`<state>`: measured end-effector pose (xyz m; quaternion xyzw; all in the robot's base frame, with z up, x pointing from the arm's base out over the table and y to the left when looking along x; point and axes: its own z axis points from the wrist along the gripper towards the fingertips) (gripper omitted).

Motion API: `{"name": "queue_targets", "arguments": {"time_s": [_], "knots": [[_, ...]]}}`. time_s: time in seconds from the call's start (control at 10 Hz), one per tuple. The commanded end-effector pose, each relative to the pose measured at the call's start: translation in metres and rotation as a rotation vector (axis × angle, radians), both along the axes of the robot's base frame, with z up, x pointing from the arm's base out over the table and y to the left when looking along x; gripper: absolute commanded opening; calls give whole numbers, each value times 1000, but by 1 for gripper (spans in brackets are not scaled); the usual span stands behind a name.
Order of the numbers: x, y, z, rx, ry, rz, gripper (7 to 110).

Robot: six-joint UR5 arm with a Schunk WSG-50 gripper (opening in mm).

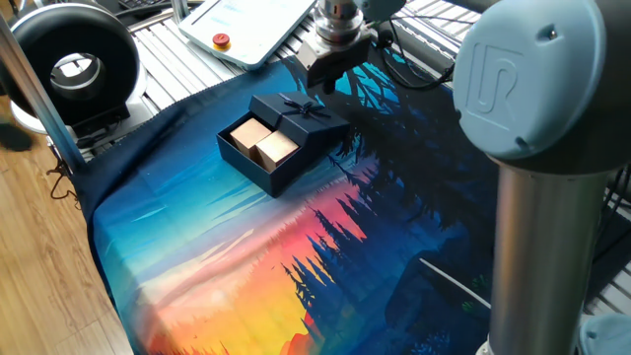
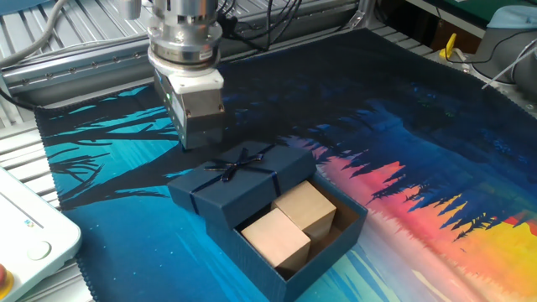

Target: Slide the outer casing onto the gift box

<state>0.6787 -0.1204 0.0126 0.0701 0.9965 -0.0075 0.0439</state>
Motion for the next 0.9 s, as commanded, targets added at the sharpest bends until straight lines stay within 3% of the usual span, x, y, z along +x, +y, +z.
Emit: {"name": "queue_targets", "arguments": {"time_s": [0.0, 0.3, 0.6, 0.8], "knots": [[-6, 8, -9, 61, 3, 8, 7], [-18, 5, -10, 61, 18, 66, 7], [-27, 27, -6, 126, 26, 156, 7], [-24, 32, -5, 142, 9, 212, 7]]}}
